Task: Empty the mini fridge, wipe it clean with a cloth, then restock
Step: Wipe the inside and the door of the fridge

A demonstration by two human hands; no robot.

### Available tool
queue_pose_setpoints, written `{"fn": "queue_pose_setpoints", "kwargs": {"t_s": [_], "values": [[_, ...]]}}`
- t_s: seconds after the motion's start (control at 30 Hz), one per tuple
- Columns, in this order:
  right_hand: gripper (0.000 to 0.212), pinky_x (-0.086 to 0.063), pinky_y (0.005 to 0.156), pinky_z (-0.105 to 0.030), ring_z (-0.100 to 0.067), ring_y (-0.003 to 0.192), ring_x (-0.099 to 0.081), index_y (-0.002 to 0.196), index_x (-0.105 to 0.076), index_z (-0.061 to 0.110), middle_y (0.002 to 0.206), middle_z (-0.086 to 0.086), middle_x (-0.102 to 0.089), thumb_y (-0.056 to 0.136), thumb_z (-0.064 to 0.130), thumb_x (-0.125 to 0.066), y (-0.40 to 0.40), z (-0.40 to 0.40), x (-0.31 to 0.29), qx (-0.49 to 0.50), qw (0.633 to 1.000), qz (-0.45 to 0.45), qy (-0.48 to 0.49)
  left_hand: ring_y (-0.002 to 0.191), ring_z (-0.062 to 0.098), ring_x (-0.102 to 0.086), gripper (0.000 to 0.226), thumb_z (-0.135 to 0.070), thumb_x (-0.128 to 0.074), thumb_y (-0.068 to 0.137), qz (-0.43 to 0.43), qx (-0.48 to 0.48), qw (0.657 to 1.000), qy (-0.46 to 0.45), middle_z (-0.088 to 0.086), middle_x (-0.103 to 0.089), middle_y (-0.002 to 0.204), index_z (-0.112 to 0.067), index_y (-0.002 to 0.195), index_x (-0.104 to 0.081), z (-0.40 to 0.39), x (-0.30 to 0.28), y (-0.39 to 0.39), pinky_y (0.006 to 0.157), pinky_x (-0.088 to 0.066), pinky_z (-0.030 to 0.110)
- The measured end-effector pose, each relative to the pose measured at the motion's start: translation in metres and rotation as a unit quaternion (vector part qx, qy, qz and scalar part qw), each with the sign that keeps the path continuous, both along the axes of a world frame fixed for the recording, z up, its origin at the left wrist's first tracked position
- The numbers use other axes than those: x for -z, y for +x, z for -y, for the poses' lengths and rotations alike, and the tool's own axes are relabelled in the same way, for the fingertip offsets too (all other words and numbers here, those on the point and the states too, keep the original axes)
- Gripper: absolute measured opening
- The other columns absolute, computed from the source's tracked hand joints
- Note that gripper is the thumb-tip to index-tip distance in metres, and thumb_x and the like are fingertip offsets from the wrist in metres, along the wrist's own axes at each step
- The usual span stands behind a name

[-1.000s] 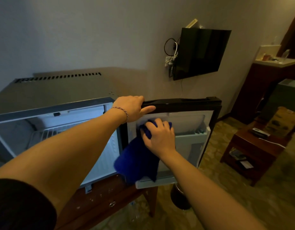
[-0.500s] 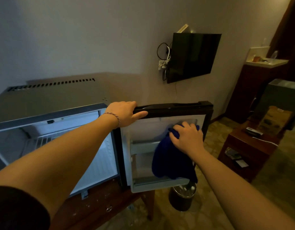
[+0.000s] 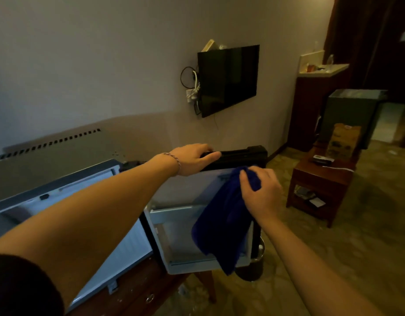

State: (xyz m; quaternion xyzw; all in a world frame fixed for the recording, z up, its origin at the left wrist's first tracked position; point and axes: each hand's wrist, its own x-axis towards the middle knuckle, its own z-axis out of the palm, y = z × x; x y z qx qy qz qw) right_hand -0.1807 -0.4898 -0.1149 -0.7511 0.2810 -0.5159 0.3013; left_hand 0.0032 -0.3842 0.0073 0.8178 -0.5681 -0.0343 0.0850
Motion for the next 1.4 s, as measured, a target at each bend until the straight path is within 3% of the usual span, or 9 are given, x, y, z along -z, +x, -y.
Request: {"fn": "queue_pose_setpoints", "kwargs": {"t_s": [0.1, 0.23, 0.37, 0.5, 0.7, 0.9, 1.07, 1.2, 1.4], "values": [[0.031, -0.036, 0.074, -0.005, -0.015, 0.096, -0.061, 0.113, -0.072, 0.01, 0.11, -0.005, -0.065, 0.095, 0.034, -0.067, -0.023, 0.011, 0.004, 0.045, 0.998, 0.019, 0.05, 0.107, 0.023, -0.054, 0.063, -0.068, -0.028, 0.096, 0.002, 0.038, 0.999, 0.004, 0.005, -0.054, 0.128, -0.024, 0.137, -0.048, 0.039, 0.002, -0.031, 0.096, -0.047, 0.045], [0.034, -0.039, 0.073, -0.015, -0.014, 0.097, -0.059, 0.118, -0.071, 0.014, 0.113, -0.001, -0.063, 0.096, 0.039, -0.065, -0.037, 0.01, 0.02, 0.054, 0.993, -0.01, 0.1, 0.106, 0.028, -0.053, 0.067, -0.07, -0.025, 0.096, 0.041, 0.025, 0.999, 0.019, 0.008, -0.05, 0.128, -0.023, 0.139, -0.045, 0.073, 0.009, -0.049, 0.093, -0.047, 0.046], [0.036, -0.033, 0.069, 0.004, -0.005, 0.094, -0.051, 0.121, -0.07, 0.013, 0.115, 0.0, -0.061, 0.095, 0.039, -0.065, -0.028, 0.006, 0.026, 0.031, 0.992, -0.001, 0.123, 0.095, 0.023, -0.048, 0.065, -0.071, -0.022, 0.095, 0.091, 0.005, 0.996, 0.001, 0.002, -0.051, 0.111, -0.021, 0.124, -0.051, 0.078, 0.022, -0.048, 0.081, -0.046, 0.042], [0.036, -0.033, 0.069, 0.005, -0.006, 0.089, -0.049, 0.118, -0.07, 0.01, 0.113, -0.004, -0.058, 0.093, 0.035, -0.069, -0.015, 0.004, 0.032, 0.039, 0.989, 0.031, 0.141, 0.08, 0.021, -0.053, 0.057, -0.073, -0.023, 0.094, 0.117, -0.014, 0.993, -0.008, -0.001, -0.052, 0.094, -0.022, 0.106, -0.047, 0.078, 0.024, -0.055, 0.069, -0.044, 0.038], [0.033, -0.038, 0.067, -0.004, -0.013, 0.083, -0.056, 0.102, -0.072, 0.014, 0.104, -0.003, -0.056, 0.092, 0.044, -0.065, -0.007, 0.003, 0.048, 0.039, 0.984, 0.072, 0.158, 0.067, 0.017, -0.054, 0.056, -0.074, -0.023, 0.093, 0.14, -0.028, 0.99, -0.017, -0.001, -0.056, 0.08, -0.024, 0.103, -0.045, 0.081, 0.028, -0.055, 0.054, -0.036, 0.032], [0.054, -0.052, 0.083, -0.041, -0.024, 0.097, -0.054, 0.095, -0.074, 0.013, 0.104, -0.002, -0.049, 0.086, 0.062, -0.053, 0.002, 0.004, 0.082, 0.067, 0.967, 0.128, 0.208, 0.067, 0.017, -0.053, 0.06, -0.072, -0.022, 0.094, 0.164, -0.027, 0.985, -0.039, -0.004, -0.053, 0.077, -0.022, 0.113, -0.048, 0.085, 0.031, -0.053, 0.057, -0.038, 0.034], [0.048, -0.025, 0.085, -0.021, -0.034, 0.108, -0.047, 0.097, -0.076, 0.012, 0.116, -0.014, -0.049, 0.089, 0.057, -0.062, 0.002, 0.01, 0.112, 0.086, 0.966, 0.072, 0.231, 0.066, 0.017, -0.049, 0.065, -0.073, -0.02, 0.093, 0.181, -0.026, 0.982, -0.042, -0.006, -0.047, 0.075, -0.02, 0.116, -0.049, 0.085, 0.033, -0.052, 0.06, -0.037, 0.035], [0.06, -0.045, 0.092, -0.039, -0.031, 0.112, -0.049, 0.111, -0.072, 0.015, 0.117, -0.006, -0.049, 0.085, 0.066, -0.053, -0.002, 0.006, 0.137, 0.036, 0.958, 0.102, 0.266, 0.065, 0.018, -0.048, 0.066, -0.073, -0.019, 0.093, 0.187, -0.03, 0.981, -0.046, -0.005, -0.047, 0.073, -0.018, 0.114, -0.049, 0.086, 0.034, -0.051, 0.06, -0.037, 0.035], [0.043, -0.04, 0.086, -0.025, -0.022, 0.107, -0.05, 0.13, -0.065, 0.021, 0.116, -0.002, -0.049, 0.098, 0.047, -0.053, -0.006, -0.008, 0.128, 0.056, 0.969, 0.102, 0.218, 0.063, 0.016, -0.048, 0.061, -0.071, -0.02, 0.095, 0.194, -0.034, 0.979, -0.05, -0.004, -0.048, 0.073, -0.019, 0.111, -0.048, 0.083, 0.034, -0.054, 0.054, -0.031, 0.033]]}}
